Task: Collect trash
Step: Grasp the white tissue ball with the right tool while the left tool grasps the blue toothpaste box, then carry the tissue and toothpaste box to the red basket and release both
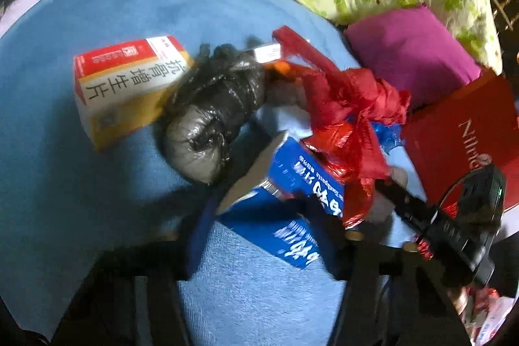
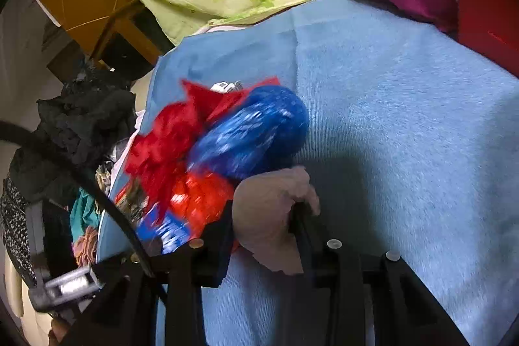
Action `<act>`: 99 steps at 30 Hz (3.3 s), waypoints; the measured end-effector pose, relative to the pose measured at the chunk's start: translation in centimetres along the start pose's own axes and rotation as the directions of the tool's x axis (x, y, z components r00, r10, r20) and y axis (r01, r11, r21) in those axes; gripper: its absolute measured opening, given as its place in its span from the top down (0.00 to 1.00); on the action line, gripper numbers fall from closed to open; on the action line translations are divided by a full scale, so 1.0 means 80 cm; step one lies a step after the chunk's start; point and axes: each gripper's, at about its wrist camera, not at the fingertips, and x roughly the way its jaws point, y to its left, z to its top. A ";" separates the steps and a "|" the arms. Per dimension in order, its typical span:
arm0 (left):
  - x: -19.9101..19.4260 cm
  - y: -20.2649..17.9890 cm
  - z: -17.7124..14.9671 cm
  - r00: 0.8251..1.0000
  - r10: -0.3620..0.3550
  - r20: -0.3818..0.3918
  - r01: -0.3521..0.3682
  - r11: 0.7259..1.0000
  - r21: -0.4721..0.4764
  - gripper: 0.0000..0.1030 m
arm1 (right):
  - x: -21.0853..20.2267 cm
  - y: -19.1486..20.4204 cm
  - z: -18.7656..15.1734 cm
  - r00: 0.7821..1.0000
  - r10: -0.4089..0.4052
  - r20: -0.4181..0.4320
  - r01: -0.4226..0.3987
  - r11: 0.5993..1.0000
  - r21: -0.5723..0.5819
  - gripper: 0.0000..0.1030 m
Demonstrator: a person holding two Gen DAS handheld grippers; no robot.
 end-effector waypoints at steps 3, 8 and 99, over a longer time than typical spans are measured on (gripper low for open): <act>-0.004 -0.004 -0.006 1.000 -0.020 -0.002 0.020 1.000 0.012 0.77 | -0.021 0.005 -0.009 1.000 0.006 0.022 -0.006 1.000 -0.011 0.64; -0.021 -0.036 -0.028 0.999 -0.052 0.009 0.052 0.996 0.070 0.81 | -0.055 0.008 -0.030 0.998 -0.008 0.054 0.009 1.000 -0.024 0.64; -0.115 -0.365 -0.129 0.967 -0.102 0.232 -0.083 0.738 0.669 0.13 | -0.406 -0.032 -0.162 0.771 -0.151 0.618 0.238 0.969 -0.060 0.63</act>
